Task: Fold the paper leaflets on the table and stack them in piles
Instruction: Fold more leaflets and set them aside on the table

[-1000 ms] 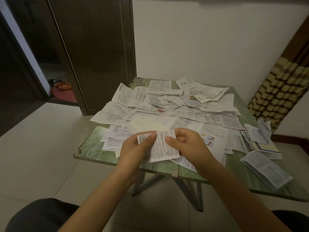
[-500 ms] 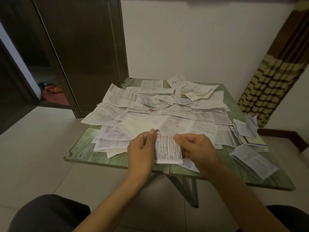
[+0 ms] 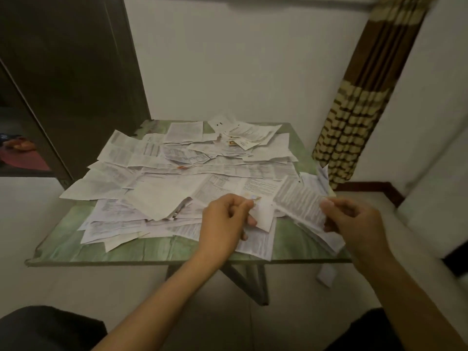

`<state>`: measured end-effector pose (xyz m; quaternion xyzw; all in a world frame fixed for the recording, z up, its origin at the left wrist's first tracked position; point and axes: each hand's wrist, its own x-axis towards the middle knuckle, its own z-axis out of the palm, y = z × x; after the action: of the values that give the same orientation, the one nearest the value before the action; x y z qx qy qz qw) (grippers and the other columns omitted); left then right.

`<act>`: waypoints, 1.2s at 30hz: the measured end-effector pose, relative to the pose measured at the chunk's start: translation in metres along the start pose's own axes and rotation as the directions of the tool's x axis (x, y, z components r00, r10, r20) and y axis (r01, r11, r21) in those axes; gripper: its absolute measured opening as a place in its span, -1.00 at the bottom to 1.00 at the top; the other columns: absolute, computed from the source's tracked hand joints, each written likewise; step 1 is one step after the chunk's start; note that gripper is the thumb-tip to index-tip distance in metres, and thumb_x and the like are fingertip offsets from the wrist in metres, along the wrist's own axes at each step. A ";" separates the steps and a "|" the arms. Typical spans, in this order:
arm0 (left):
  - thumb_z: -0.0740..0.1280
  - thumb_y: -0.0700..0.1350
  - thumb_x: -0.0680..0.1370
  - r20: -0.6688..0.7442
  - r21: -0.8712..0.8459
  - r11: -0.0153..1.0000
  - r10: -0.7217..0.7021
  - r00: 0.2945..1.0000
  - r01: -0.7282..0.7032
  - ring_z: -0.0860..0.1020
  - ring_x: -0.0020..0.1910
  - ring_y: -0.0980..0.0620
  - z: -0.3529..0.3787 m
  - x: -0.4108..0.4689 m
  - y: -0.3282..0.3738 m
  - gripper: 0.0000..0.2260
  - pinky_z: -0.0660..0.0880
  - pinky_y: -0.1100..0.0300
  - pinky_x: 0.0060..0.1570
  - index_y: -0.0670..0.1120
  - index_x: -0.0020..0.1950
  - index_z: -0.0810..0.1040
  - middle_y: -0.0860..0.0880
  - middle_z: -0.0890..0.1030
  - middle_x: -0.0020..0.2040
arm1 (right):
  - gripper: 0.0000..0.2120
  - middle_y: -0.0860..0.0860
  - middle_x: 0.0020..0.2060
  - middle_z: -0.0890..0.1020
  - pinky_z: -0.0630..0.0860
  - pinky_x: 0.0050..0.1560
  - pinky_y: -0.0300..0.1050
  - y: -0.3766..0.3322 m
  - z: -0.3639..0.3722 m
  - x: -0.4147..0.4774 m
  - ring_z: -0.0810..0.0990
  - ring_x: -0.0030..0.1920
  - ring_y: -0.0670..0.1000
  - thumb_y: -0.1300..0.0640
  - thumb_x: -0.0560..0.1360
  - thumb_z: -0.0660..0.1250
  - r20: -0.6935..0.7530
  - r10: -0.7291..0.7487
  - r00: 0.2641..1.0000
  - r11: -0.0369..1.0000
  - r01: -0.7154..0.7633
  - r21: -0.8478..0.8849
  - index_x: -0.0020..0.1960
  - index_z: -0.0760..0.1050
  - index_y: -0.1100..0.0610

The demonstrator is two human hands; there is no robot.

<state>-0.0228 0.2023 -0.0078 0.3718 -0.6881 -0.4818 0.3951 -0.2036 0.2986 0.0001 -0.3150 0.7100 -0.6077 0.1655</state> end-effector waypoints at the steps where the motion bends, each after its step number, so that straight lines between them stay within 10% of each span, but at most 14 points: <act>1: 0.27 -0.13 0.58 0.004 0.000 1.000 -0.012 1.000 0.012 0.46 -0.57 0.14 0.005 0.000 0.000 -0.82 0.42 0.35 -0.50 -0.18 -0.15 0.55 0.01 0.61 -0.40 | -0.93 0.05 -0.32 0.61 0.51 -0.46 -0.36 0.006 -0.009 0.006 0.55 -0.43 -0.02 0.23 0.48 0.35 -0.061 -0.019 0.998 0.998 0.016 -0.055 -0.04 0.57 0.19; 8: 0.19 -0.08 0.62 0.256 0.249 0.946 0.144 0.956 -0.209 0.55 -0.11 0.12 0.055 -0.005 -0.007 -0.83 0.50 0.18 -0.06 -0.04 0.02 0.58 0.02 0.64 -0.07 | -0.98 0.06 -0.22 0.58 0.38 -0.37 -0.26 0.054 -0.027 0.019 0.51 -0.26 -0.01 0.21 0.50 0.33 -0.199 -0.112 0.974 0.884 0.007 -0.467 -0.07 0.53 0.15; 14: -0.26 0.16 0.44 0.582 0.552 0.632 0.174 0.794 -0.544 0.03 0.52 -0.08 0.100 -0.008 -0.034 -0.32 -0.14 -0.03 0.45 -0.03 0.47 0.22 -0.07 0.19 0.51 | -0.93 0.13 -0.13 0.53 0.29 -0.24 -0.15 0.078 -0.015 0.016 0.39 -0.13 0.03 0.18 0.47 0.33 -0.127 -0.220 0.967 0.671 0.055 -0.739 -0.07 0.52 0.18; 26: -0.27 0.27 0.46 0.564 0.590 0.578 0.204 0.800 -0.564 -0.19 0.52 -0.05 0.102 -0.009 -0.033 -0.27 -0.39 -0.07 0.36 -0.05 0.53 0.06 -0.08 -0.01 0.56 | -0.92 0.06 -0.09 0.52 0.26 -0.22 -0.30 0.065 -0.019 0.022 0.37 -0.04 -0.04 0.27 0.45 0.37 -0.038 -0.293 0.955 0.754 0.206 -0.624 -0.08 0.52 0.14; 30: -0.14 0.21 0.54 0.499 0.612 0.549 0.291 0.817 -0.569 0.00 0.50 -0.06 0.083 -0.008 -0.035 -0.42 -0.04 -0.17 0.42 -0.04 0.46 0.22 -0.09 0.21 0.51 | -0.90 0.00 -0.13 0.50 0.40 -0.13 -0.15 0.051 -0.012 0.024 0.49 -0.03 0.07 0.28 0.45 0.37 -0.035 -0.326 0.945 0.793 0.253 -0.555 -0.13 0.50 0.10; 36: -0.20 0.29 0.49 0.335 0.609 0.656 0.297 0.894 -0.446 -0.21 0.49 0.17 0.014 0.000 -0.036 -0.37 -0.31 0.18 0.42 0.09 0.50 0.11 0.14 -0.05 0.50 | -0.90 -0.01 -0.19 0.50 0.38 -0.12 -0.14 0.028 0.018 0.016 0.48 -0.11 0.04 0.32 0.45 0.37 0.044 -0.408 0.912 0.798 0.379 -0.468 -0.15 0.53 0.15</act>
<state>-0.0303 0.1980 -0.0452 0.2872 -0.9130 -0.1450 0.2510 -0.2111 0.2764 -0.0282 -0.4677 0.7584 -0.4491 -0.0659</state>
